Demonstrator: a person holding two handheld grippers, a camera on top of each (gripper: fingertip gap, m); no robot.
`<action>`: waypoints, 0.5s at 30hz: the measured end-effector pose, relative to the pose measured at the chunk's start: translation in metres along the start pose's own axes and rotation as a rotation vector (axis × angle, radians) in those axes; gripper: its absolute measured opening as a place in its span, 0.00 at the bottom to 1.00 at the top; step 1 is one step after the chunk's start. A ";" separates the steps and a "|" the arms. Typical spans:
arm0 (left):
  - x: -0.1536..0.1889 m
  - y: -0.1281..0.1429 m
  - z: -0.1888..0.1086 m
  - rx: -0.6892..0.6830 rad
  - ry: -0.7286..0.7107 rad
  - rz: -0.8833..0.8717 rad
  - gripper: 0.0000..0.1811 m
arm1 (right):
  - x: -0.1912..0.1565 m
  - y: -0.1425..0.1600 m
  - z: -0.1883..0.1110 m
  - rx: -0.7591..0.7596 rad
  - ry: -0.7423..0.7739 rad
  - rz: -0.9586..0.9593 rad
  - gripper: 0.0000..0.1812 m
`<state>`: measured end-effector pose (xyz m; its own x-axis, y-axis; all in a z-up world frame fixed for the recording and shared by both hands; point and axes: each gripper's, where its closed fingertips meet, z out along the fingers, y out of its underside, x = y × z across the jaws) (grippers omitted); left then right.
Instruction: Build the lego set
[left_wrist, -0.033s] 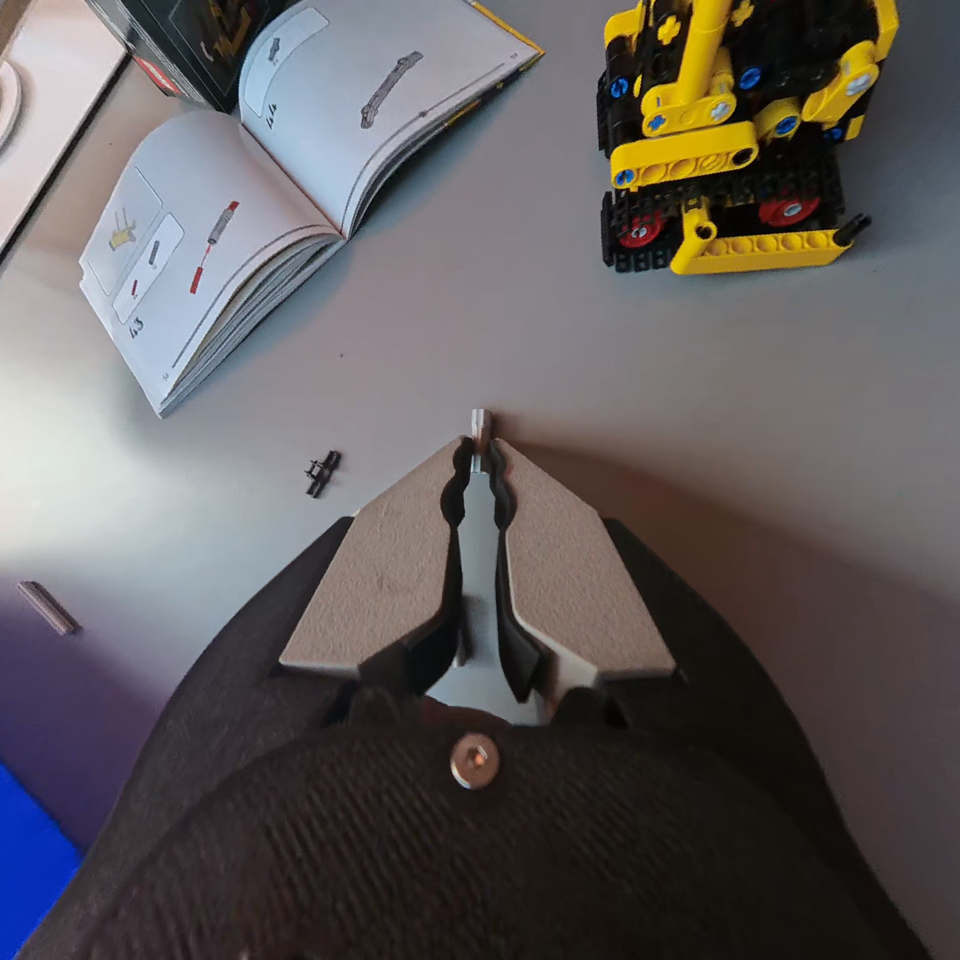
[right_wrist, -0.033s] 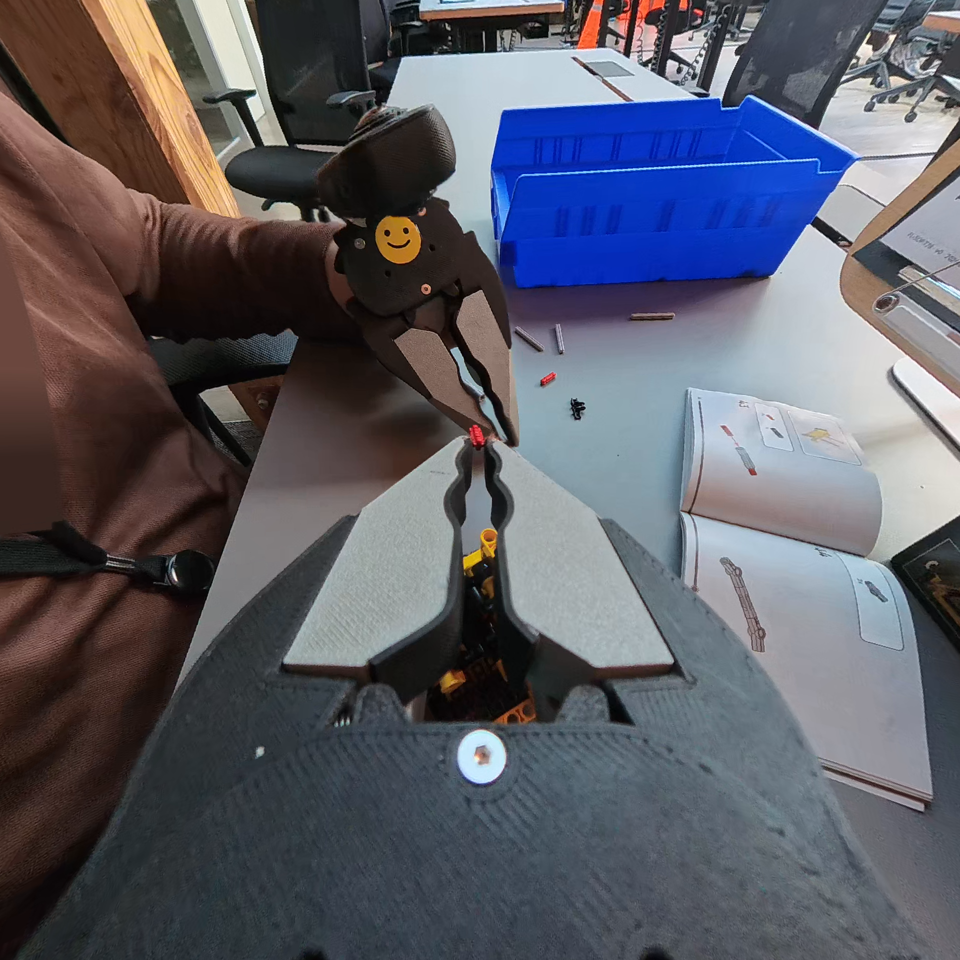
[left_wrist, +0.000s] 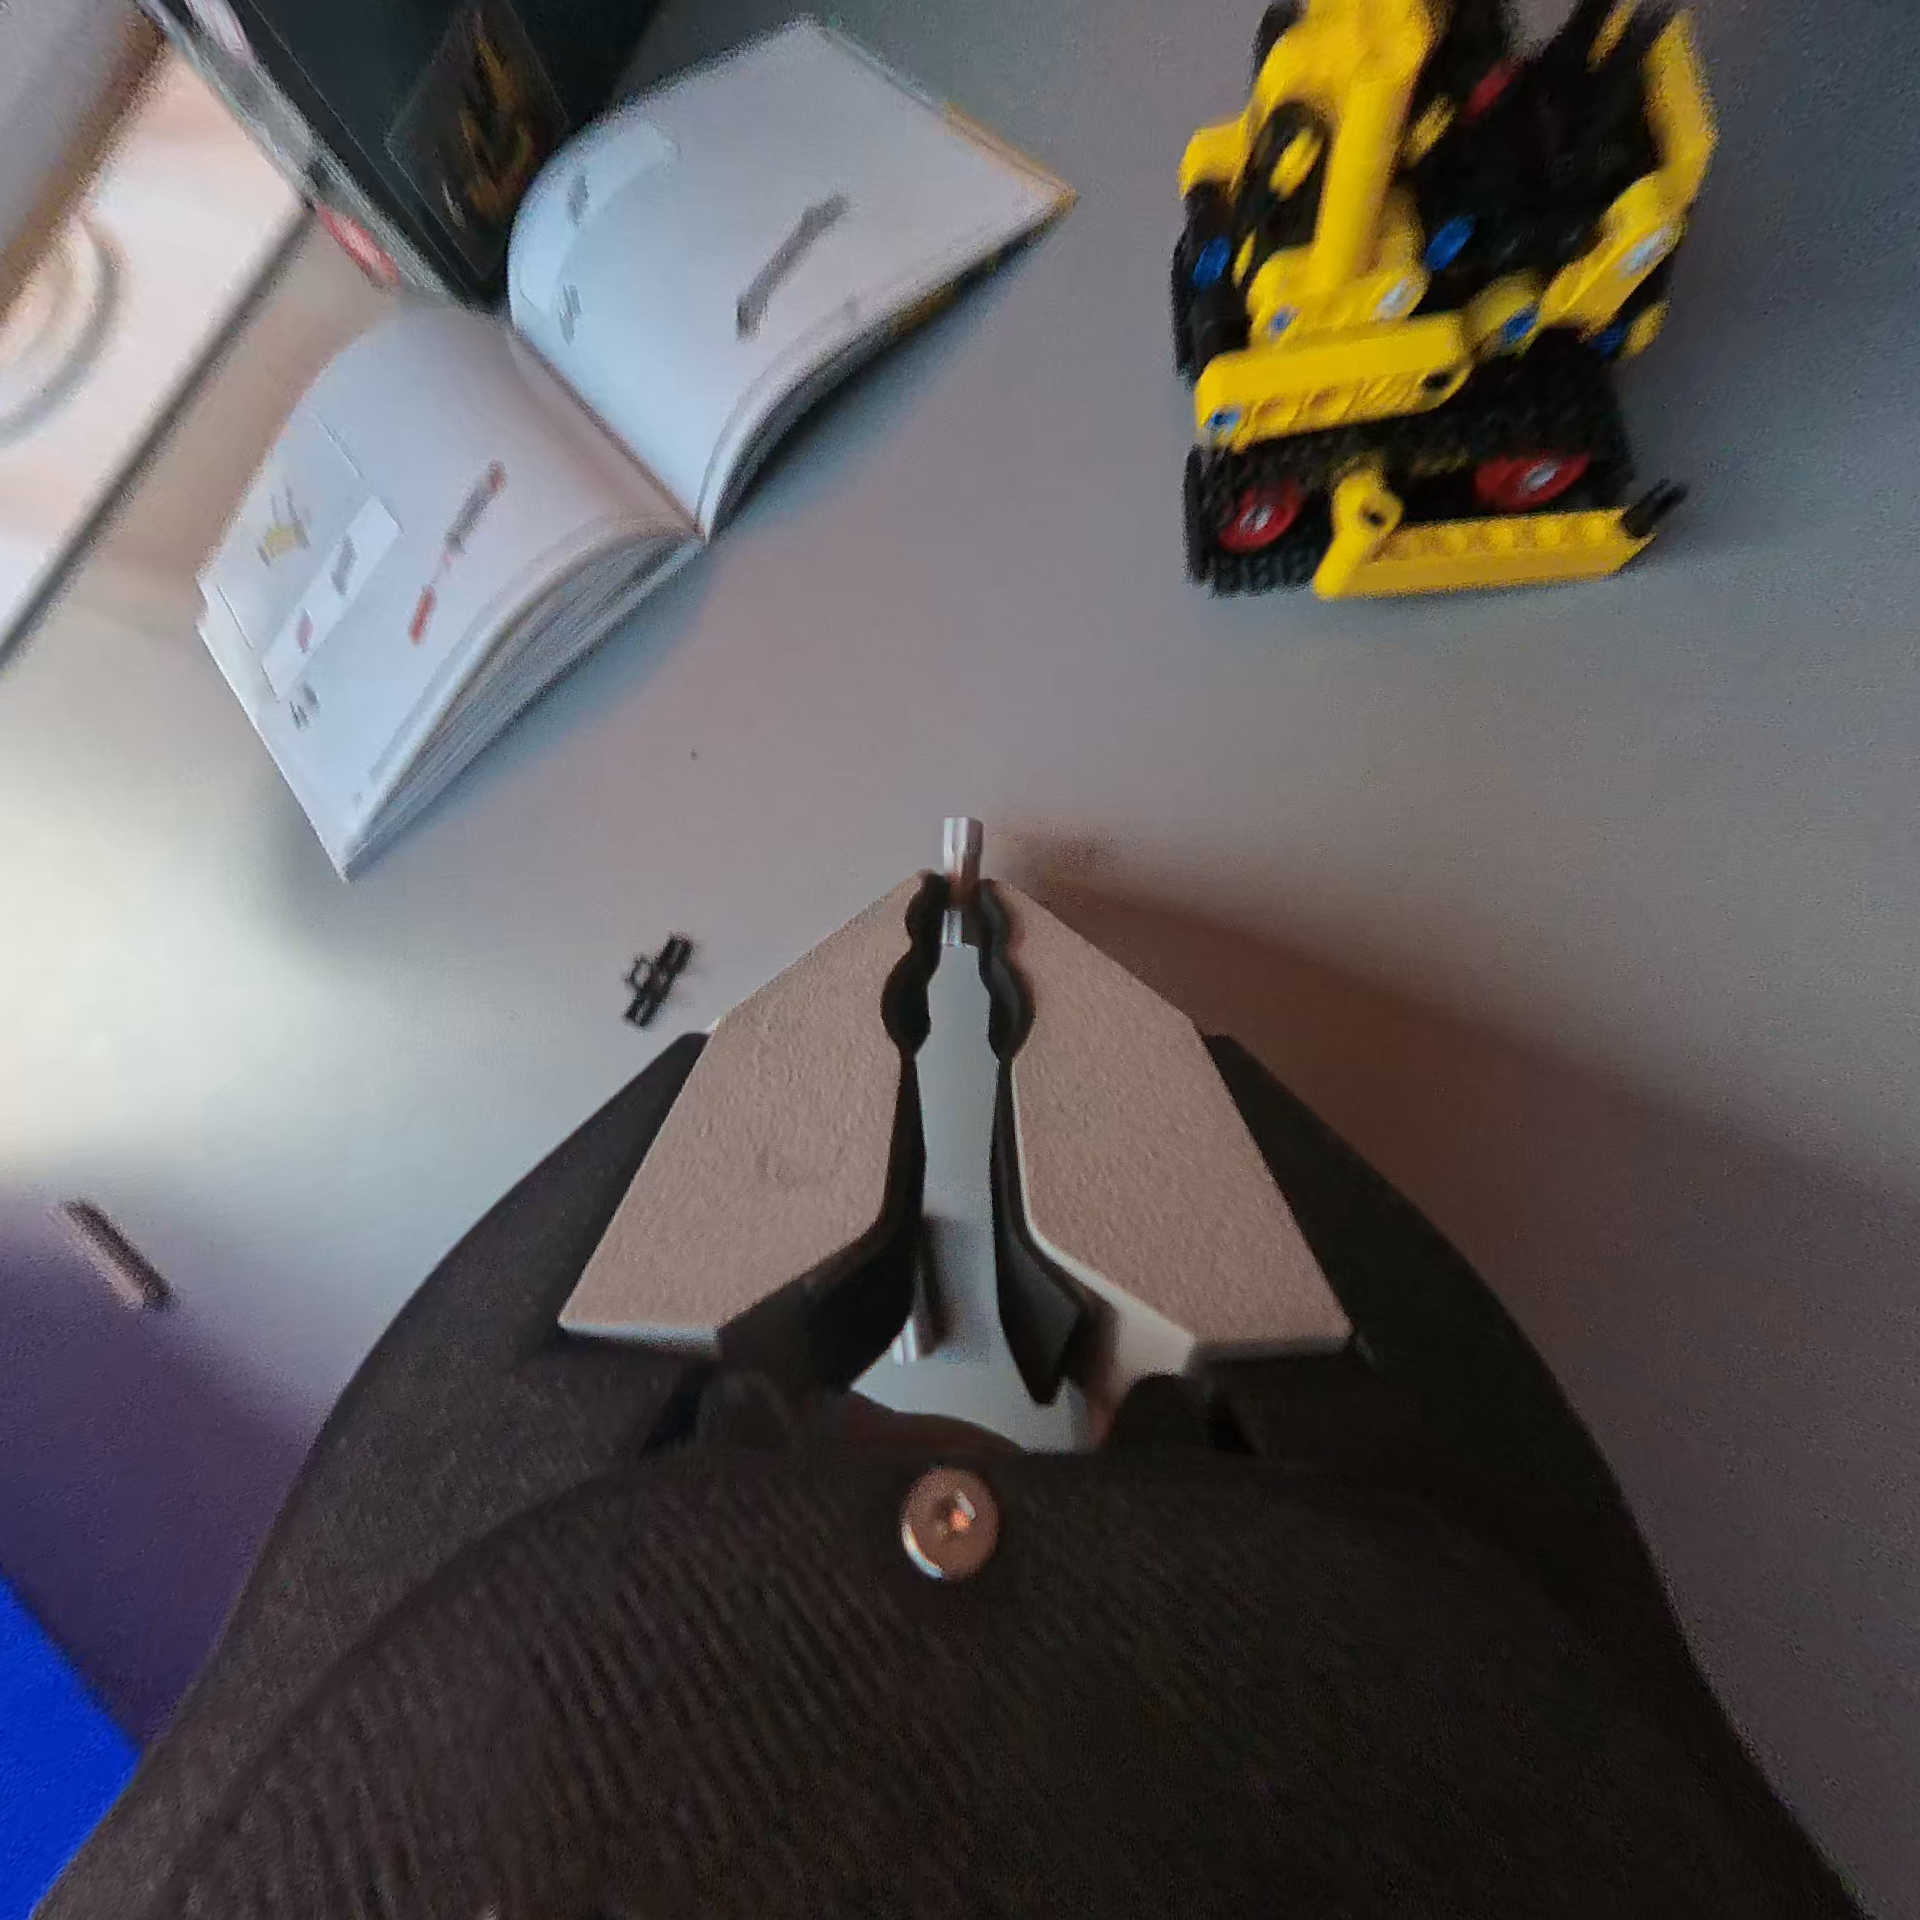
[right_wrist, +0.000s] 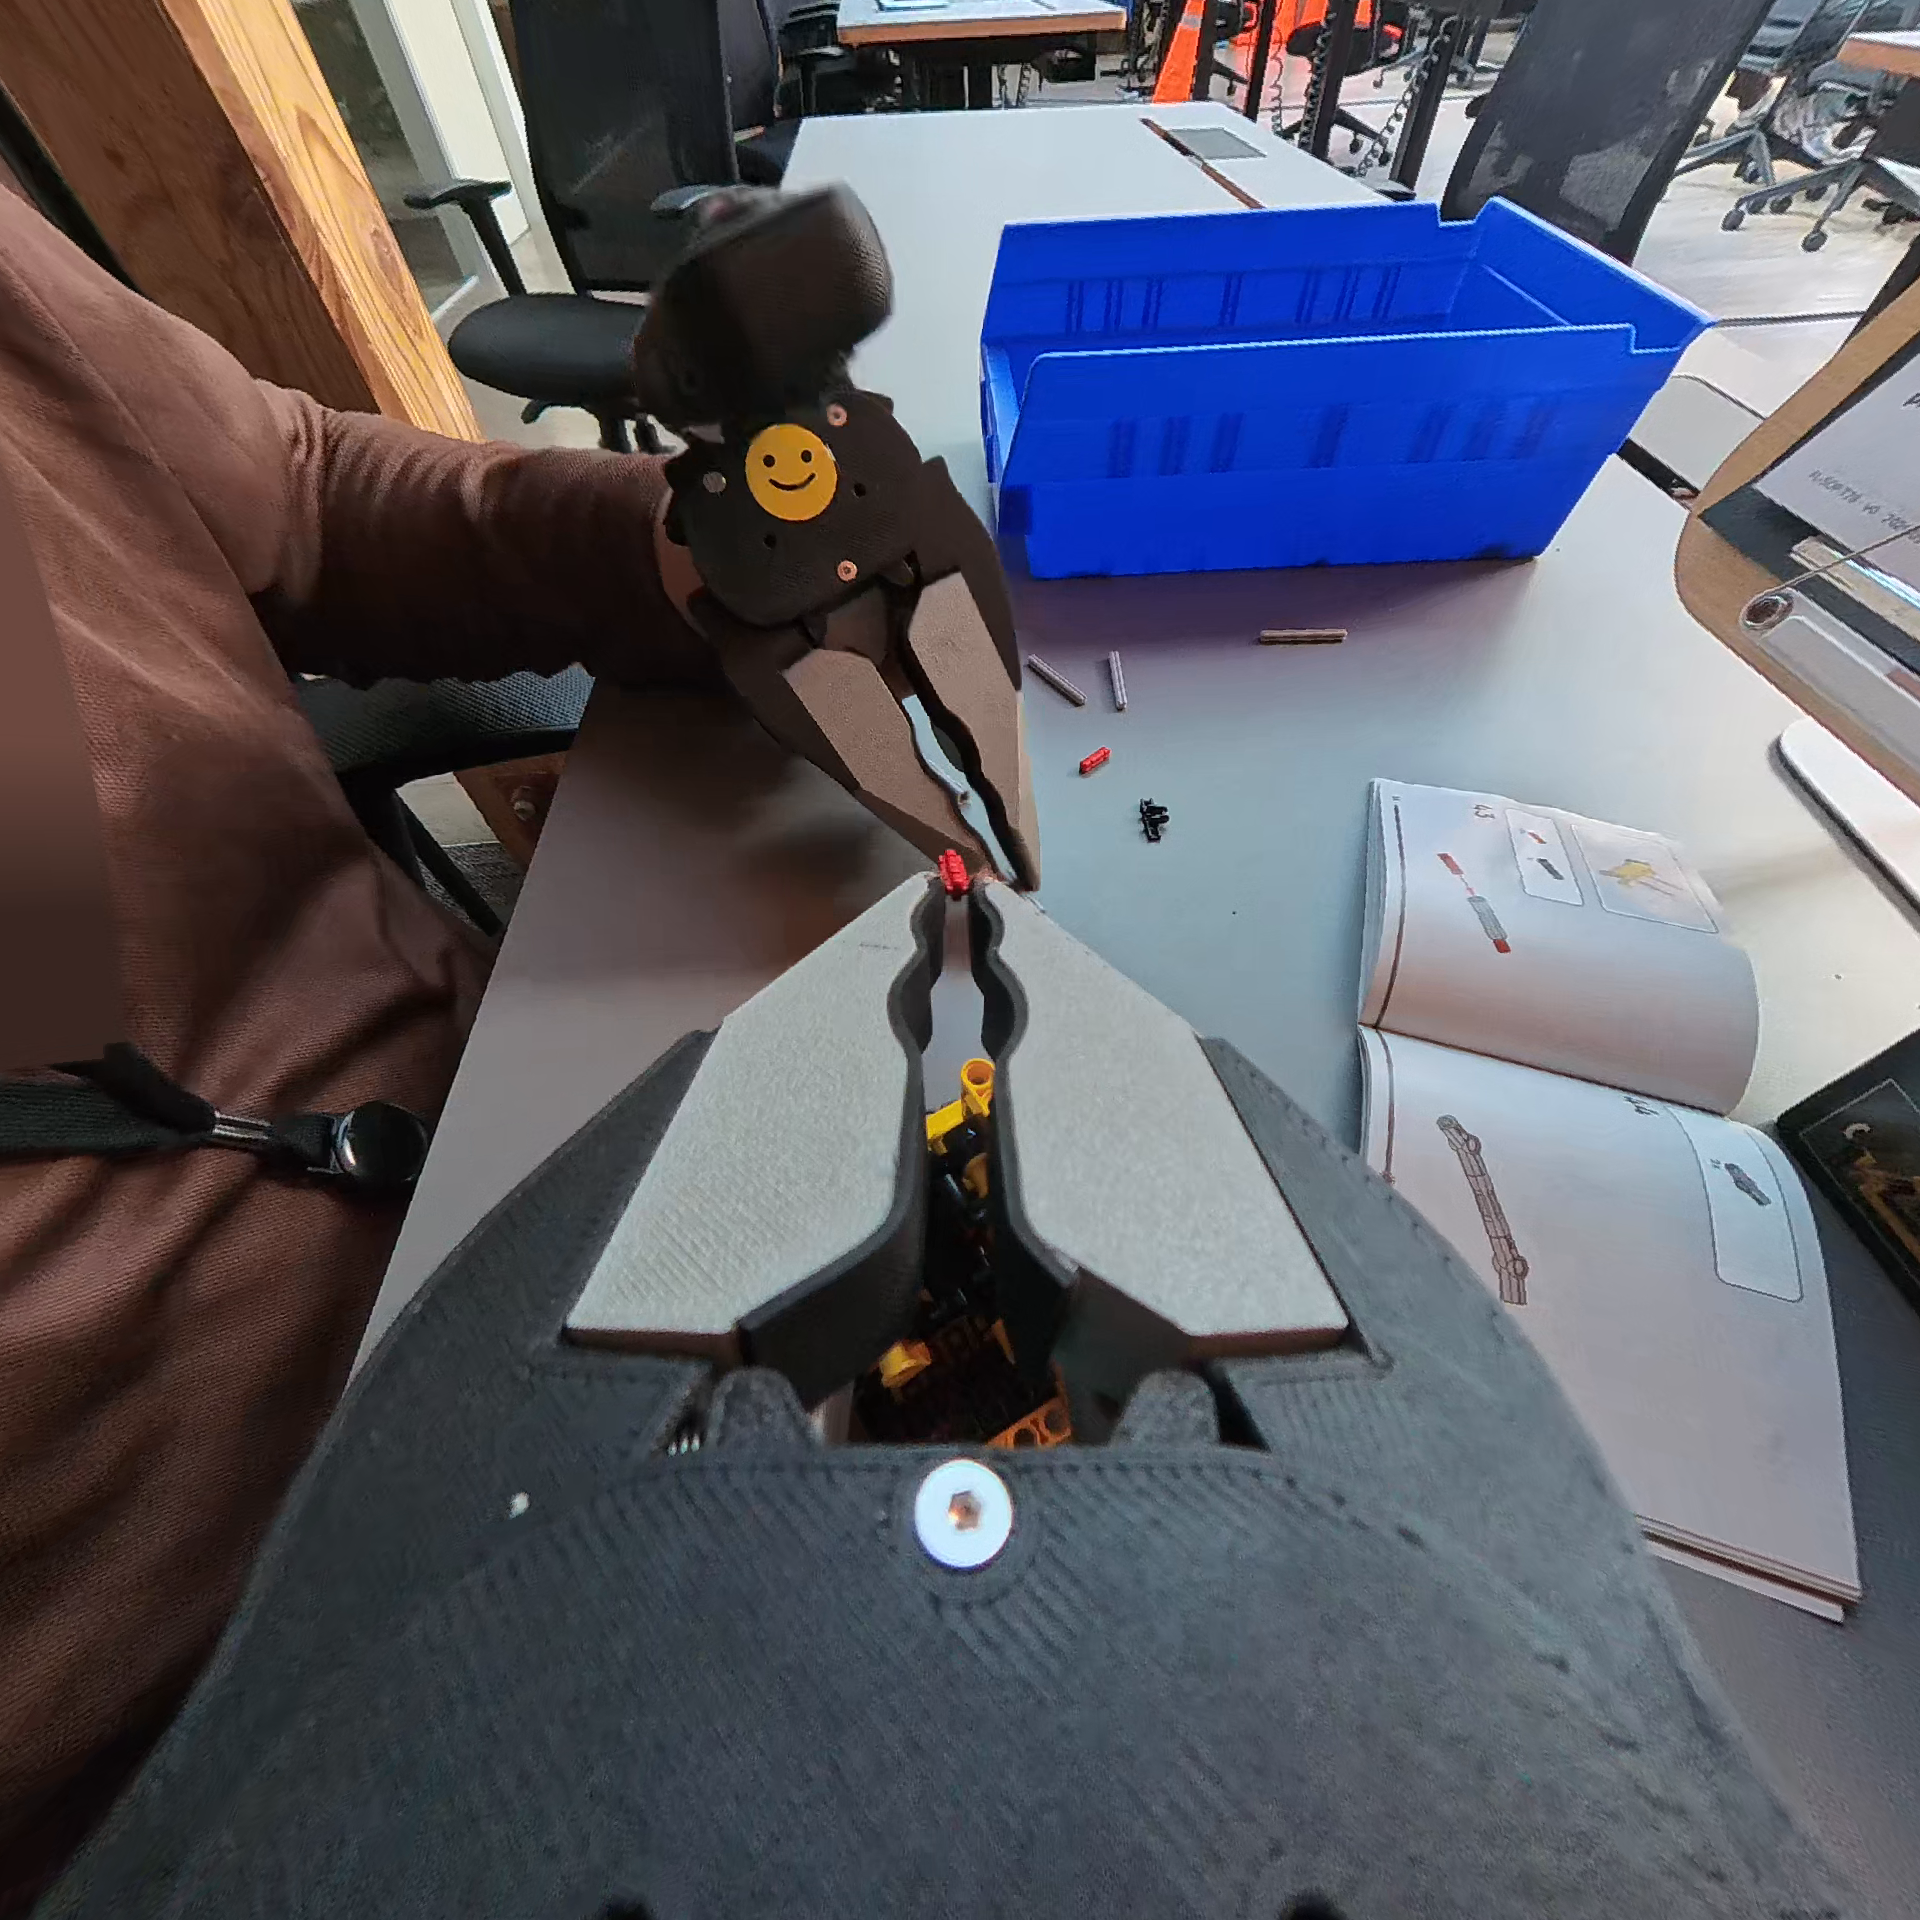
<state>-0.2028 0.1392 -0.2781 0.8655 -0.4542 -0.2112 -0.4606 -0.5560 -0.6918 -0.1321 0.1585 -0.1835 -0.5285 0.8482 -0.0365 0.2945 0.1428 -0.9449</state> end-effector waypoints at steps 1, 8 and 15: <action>0.004 -0.016 -0.007 0.110 0.016 0.027 0.02 | 0.000 -0.001 -0.001 0.005 0.002 -0.002 0.01; 0.015 -0.091 -0.059 0.622 0.057 0.102 0.02 | -0.007 -0.019 -0.010 0.085 0.004 -0.040 0.01; 0.027 -0.105 -0.071 0.783 0.136 0.131 0.02 | -0.016 -0.031 -0.015 0.141 0.010 -0.087 0.00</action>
<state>-0.1452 0.1356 -0.1622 0.7592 -0.5910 -0.2726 -0.2407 0.1342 -0.9613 -0.1213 0.1482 -0.1489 -0.5390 0.8408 0.0502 0.1326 0.1436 -0.9807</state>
